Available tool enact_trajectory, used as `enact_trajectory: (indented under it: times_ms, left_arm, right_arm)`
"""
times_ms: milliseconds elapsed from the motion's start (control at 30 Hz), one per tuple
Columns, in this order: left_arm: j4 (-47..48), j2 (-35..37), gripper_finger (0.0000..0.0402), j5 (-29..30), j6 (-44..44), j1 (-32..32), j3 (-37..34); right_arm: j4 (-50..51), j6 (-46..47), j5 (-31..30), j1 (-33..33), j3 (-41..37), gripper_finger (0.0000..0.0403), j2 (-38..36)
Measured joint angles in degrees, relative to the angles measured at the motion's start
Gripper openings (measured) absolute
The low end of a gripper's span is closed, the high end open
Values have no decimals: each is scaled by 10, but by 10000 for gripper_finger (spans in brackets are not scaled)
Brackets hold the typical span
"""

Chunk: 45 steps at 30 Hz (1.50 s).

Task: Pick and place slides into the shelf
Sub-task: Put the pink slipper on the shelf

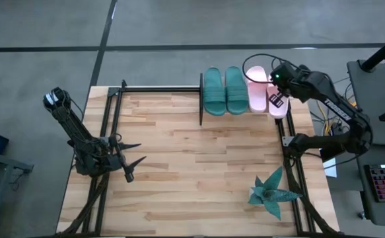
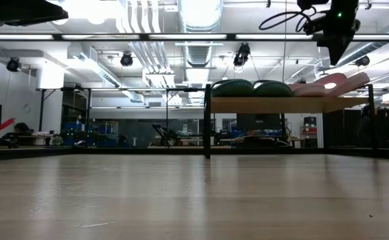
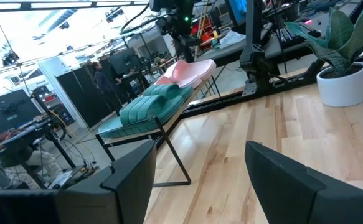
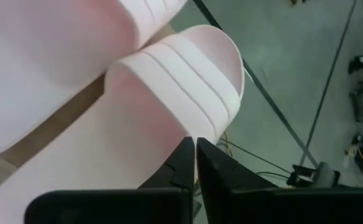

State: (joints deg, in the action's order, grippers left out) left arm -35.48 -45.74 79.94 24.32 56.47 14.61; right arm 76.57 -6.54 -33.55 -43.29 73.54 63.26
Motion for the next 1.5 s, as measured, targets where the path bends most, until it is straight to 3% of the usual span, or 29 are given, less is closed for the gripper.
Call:
enact_trajectory:
  times_ms: [600, 1067, 1200, 1500]
  left_arm:
    - [0, -25, 231, 0, 0, 0, 0]
    - [0, -15, 231, 0, 0, 0, 0]
    - [0, -15, 231, 0, 0, 0, 0]
    - [0, -14, 231, 0, 0, 0, 0]
  right_arm:
    - [35, 54, -76, 0, -8, 8, 44]
    - [35, 92, -13, 1, -31, 8, 66]
    - [18, 92, 35, -5, -58, 8, 78]
    - [4, 85, 16, -9, -83, 8, 94]
